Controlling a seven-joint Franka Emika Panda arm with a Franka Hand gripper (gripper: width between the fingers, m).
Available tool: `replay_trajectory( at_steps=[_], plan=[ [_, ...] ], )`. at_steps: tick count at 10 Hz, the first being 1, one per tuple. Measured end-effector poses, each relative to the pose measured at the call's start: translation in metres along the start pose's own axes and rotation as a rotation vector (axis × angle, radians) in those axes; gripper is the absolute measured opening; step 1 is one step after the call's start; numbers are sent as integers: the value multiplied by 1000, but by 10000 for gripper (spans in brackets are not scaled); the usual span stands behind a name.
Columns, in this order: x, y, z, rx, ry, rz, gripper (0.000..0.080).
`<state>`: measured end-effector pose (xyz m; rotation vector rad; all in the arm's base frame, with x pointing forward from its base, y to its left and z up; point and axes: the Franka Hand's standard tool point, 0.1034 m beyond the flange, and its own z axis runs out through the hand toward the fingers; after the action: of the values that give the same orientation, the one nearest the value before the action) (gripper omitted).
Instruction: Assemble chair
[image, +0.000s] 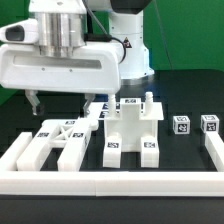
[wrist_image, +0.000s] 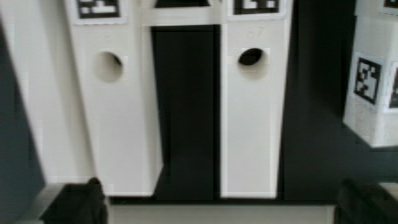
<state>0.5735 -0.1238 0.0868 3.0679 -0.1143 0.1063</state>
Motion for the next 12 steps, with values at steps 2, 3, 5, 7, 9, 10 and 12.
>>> replay_trajectory(
  at_steps=[2, 3, 5, 7, 9, 10, 12],
  plan=[
    [1, -7, 14, -3, -17, -1, 649],
    [3, -8, 21, -7, -24, -6, 649],
    [6, -8, 30, -13, -30, -13, 649],
    [8, -9, 29, -18, -13, -11, 649],
    [9, -8, 28, -17, -12, -12, 649],
    [8, -7, 28, -15, -18, -20, 649],
    [0, 7, 22, 26, -107, -39, 649]
  ],
)
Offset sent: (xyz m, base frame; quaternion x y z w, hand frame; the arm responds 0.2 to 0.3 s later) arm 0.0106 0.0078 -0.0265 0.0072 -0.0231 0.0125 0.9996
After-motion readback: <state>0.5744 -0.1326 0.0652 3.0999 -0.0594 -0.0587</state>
